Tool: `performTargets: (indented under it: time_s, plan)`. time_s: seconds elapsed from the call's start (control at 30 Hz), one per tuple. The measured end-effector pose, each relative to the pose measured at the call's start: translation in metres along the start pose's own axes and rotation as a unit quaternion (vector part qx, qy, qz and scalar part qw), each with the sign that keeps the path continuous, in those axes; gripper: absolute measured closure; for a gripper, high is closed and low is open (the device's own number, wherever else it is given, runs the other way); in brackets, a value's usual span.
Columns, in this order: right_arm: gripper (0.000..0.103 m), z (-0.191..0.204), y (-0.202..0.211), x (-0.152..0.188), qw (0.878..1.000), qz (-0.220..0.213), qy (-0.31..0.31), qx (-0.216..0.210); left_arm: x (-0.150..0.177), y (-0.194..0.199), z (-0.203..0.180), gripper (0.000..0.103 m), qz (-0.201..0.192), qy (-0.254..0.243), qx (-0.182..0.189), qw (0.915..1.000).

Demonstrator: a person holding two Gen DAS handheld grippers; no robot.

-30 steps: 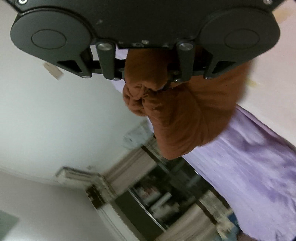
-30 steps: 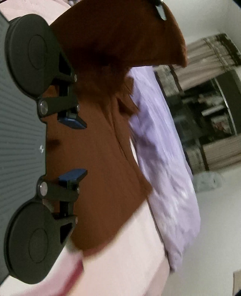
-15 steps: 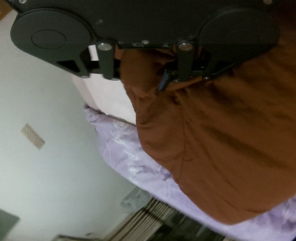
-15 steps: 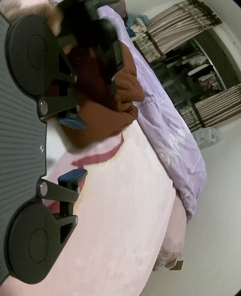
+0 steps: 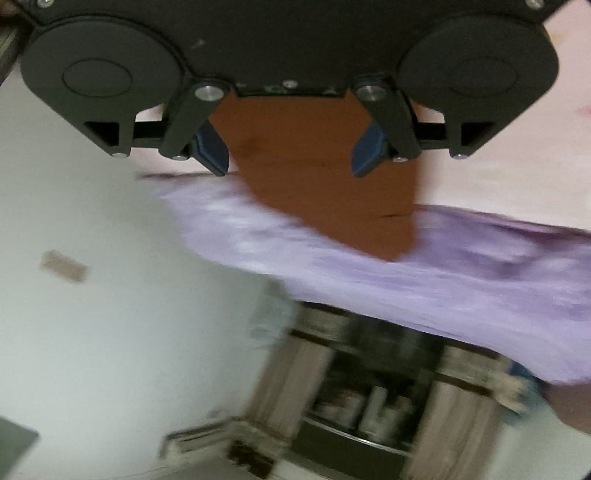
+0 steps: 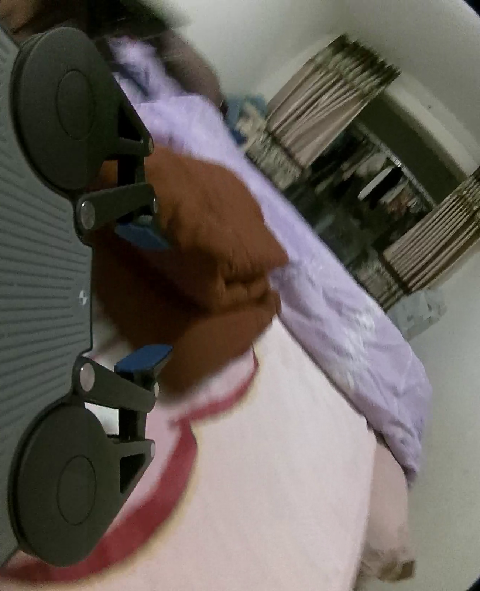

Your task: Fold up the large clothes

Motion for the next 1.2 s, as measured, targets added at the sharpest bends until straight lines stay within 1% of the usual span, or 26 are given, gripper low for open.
performTargets:
  time_s: [0.03,0.07,0.13,0.2,0.23,0.27,0.33,0.4,0.47,0.5,0.53,0.6,0.67,0.73,0.77,0.8,0.9,0.97,1.03,1.07,1.13,1.2]
  plan:
    - [0.031,0.002,-0.003,-0.001,1.000,0.000,-0.010,-0.008,0.011,0.011,0.015,0.028,0.005,-0.002,-0.036,0.9993]
    - [0.031,0.004,-0.007,-0.002,1.000,0.000,-0.019,-0.015,0.022,0.017,0.027,0.028,0.016,-0.002,-0.061,0.9980]
    - [0.031,0.007,-0.016,-0.005,0.999,0.006,-0.041,-0.030,0.044,0.019,0.050,0.028,0.053,0.012,-0.080,0.9953]
    - [0.030,0.009,-0.026,-0.007,0.997,0.014,-0.057,-0.044,0.060,0.012,0.063,0.028,0.074,0.033,-0.083,0.9932]
    - [0.030,0.010,-0.033,-0.008,0.997,0.020,-0.063,-0.043,0.065,0.014,0.068,0.028,0.080,0.037,-0.081,0.9928]
    - [0.030,0.011,-0.039,-0.008,0.997,0.026,-0.068,-0.037,0.069,0.008,0.067,0.028,0.086,0.037,-0.078,0.9925]
    - [0.030,0.011,-0.050,-0.010,0.996,0.033,-0.074,-0.024,0.073,0.001,0.068,0.028,0.098,0.029,-0.073,0.9921]
    - [0.030,0.010,-0.058,-0.009,0.995,0.042,-0.085,-0.020,0.077,-0.012,0.064,0.028,0.107,0.013,-0.074,0.9914]
    - [0.029,0.010,-0.065,-0.011,0.994,0.048,-0.099,-0.031,0.078,-0.028,0.060,0.028,0.114,0.002,-0.078,0.9904]
    - [0.027,0.010,-0.068,-0.012,0.993,0.048,-0.100,-0.035,0.076,-0.035,0.052,0.028,0.117,0.000,-0.080,0.9899]
    - [0.026,0.012,-0.072,-0.014,0.993,0.050,-0.102,-0.035,0.077,-0.040,0.053,0.028,0.119,0.001,-0.080,0.9896]
    - [0.024,0.014,-0.080,-0.016,0.992,0.056,-0.103,-0.036,0.082,-0.029,0.054,0.028,0.124,0.003,-0.084,0.9887]
    - [0.025,0.017,-0.083,-0.014,0.992,0.063,-0.105,-0.038,0.081,-0.033,0.055,0.028,0.128,0.007,-0.088,0.9879]
    - [0.046,0.020,-0.086,-0.015,0.993,0.061,-0.099,-0.038,0.079,-0.037,0.054,0.030,0.129,0.018,-0.088,0.9876]
    - [0.065,0.022,-0.085,-0.016,0.993,0.060,-0.090,-0.039,0.078,-0.036,0.055,0.032,0.128,0.023,-0.088,0.9876]
    - [0.073,0.025,-0.084,-0.017,0.994,0.058,-0.079,-0.037,0.077,-0.036,0.055,0.032,0.128,0.027,-0.088,0.9875]
    - [0.080,0.030,-0.067,-0.025,0.996,0.032,-0.067,-0.050,0.073,-0.030,0.049,0.032,0.123,0.028,-0.086,0.9883]
    - [0.081,0.032,-0.048,-0.036,0.996,0.003,-0.054,-0.064,0.070,-0.030,0.048,0.032,0.119,0.024,-0.090,0.9885]
    - [0.081,0.029,-0.033,-0.047,0.997,-0.025,-0.039,-0.062,0.067,-0.031,0.049,0.031,0.121,0.034,-0.081,0.9888]
    - [0.081,0.024,-0.030,-0.051,0.997,-0.031,-0.035,-0.058,0.067,-0.033,0.050,0.030,0.121,0.041,-0.076,0.9889]
    - [0.081,0.010,-0.040,-0.052,0.997,-0.017,-0.051,-0.050,0.068,-0.038,0.052,0.028,0.123,0.050,-0.081,0.9878]
    - [0.081,-0.010,-0.056,-0.044,0.996,0.006,-0.076,-0.035,0.072,-0.043,0.057,0.028,0.134,0.067,-0.086,0.9850]
Point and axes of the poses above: each gripper's, at about its wrist camera, not at the fingertips, and y roughly against the way its jaws point, z to its left, x to its underside, the point moved 3 cm from there along -y, roughly the way its jaws point, and after that the axes turned 7 degrees about x, right-handed, at the moved point
